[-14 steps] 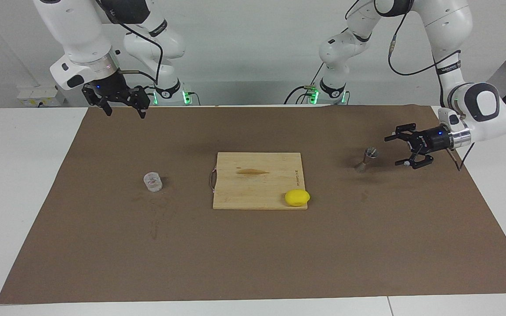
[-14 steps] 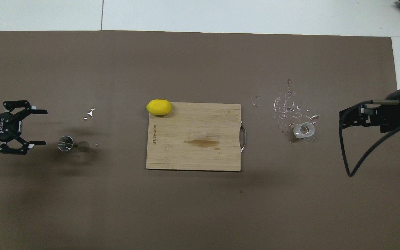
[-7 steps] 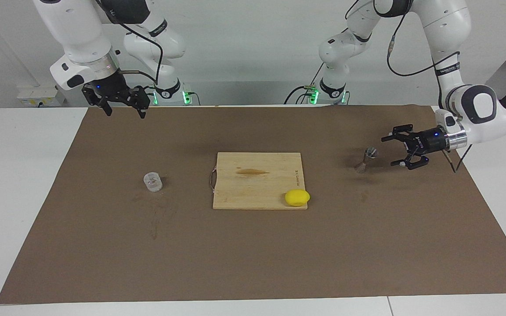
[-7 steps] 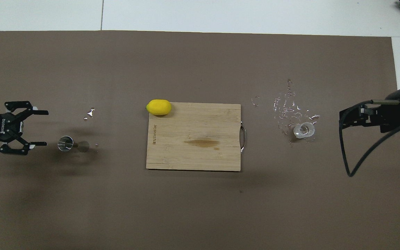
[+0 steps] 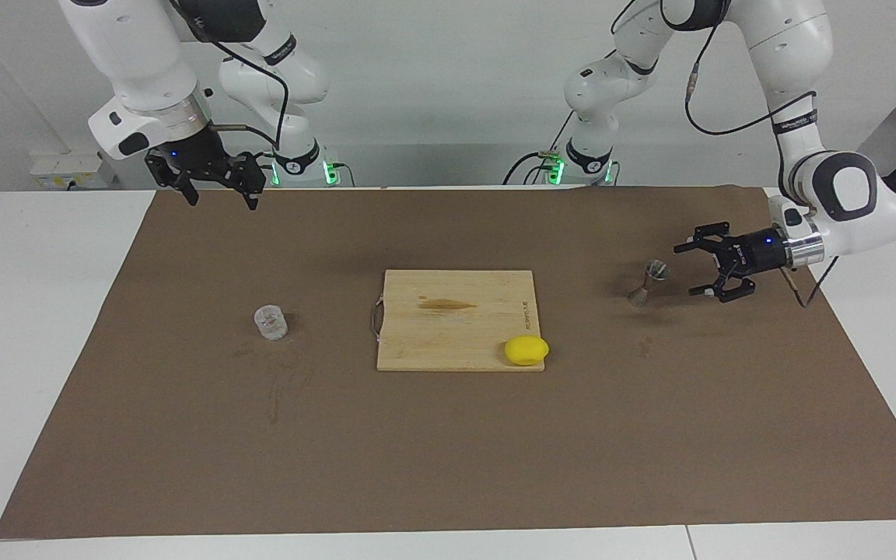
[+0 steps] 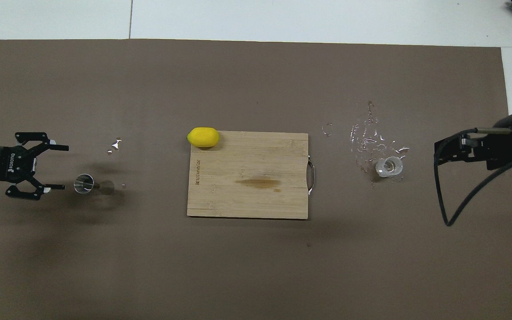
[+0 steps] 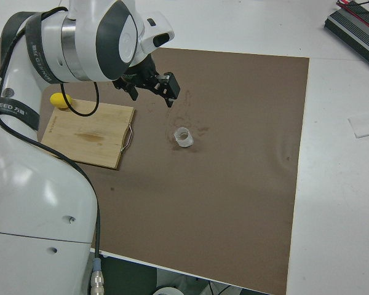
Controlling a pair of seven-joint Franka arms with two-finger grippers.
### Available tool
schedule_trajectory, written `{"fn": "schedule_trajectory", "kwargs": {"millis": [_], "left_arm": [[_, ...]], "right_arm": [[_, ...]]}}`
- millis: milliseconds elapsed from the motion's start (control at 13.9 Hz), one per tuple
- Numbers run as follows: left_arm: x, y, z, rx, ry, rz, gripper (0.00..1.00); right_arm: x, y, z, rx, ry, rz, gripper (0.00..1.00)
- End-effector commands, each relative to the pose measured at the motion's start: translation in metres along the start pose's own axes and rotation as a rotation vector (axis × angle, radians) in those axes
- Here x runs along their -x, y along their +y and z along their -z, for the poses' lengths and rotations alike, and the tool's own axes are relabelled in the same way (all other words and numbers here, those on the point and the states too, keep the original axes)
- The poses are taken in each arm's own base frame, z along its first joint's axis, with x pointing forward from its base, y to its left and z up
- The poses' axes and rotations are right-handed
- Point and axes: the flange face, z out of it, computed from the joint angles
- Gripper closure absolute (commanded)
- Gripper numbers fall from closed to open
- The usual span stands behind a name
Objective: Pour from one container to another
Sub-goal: 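Close the left gripper on the metal cup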
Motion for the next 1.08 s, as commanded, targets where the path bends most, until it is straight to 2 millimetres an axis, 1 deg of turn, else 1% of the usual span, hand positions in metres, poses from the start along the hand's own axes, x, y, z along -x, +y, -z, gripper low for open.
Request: {"fn": "schedule_trajectory", "kwargs": {"millis": [0, 144, 288, 431, 575, 719, 791, 1007], "left_arm": [[0.003, -0.004, 0.009, -0.011, -0.022, -0.015, 0.00], [0.005, -0.001, 0.014, -0.011, -0.013, -0.019, 0.00], [0.013, 0.003, 0.022, -0.036, -0.003, -0.007, 0.00], [0.014, 0.003, 0.026, -0.055, 0.008, -0.008, 0.00], [0.017, 0.004, 0.024, -0.057, 0.018, 0.000, 0.00], [0.036, 0.002, 0.019, -0.049, 0.048, 0.024, 0.00], [0.054, 0.001, 0.013, -0.039, 0.089, 0.039, 0.00], [0.062, 0.001, 0.006, -0.029, 0.111, 0.025, 0.00]], "right_arm": [[0.003, 0.003, 0.003, 0.006, 0.000, -0.015, 0.00], [0.003, 0.003, 0.003, 0.006, 0.000, -0.017, 0.00], [0.003, 0.003, 0.003, 0.006, 0.000, -0.015, 0.00], [0.003, 0.003, 0.003, 0.006, 0.000, -0.017, 0.00], [0.003, 0.003, 0.003, 0.006, 0.000, -0.015, 0.00], [0.003, 0.003, 0.003, 0.006, 0.000, -0.015, 0.00], [0.003, 0.003, 0.003, 0.006, 0.000, -0.017, 0.00], [0.003, 0.003, 0.003, 0.008, 0.000, -0.015, 0.00]]}}
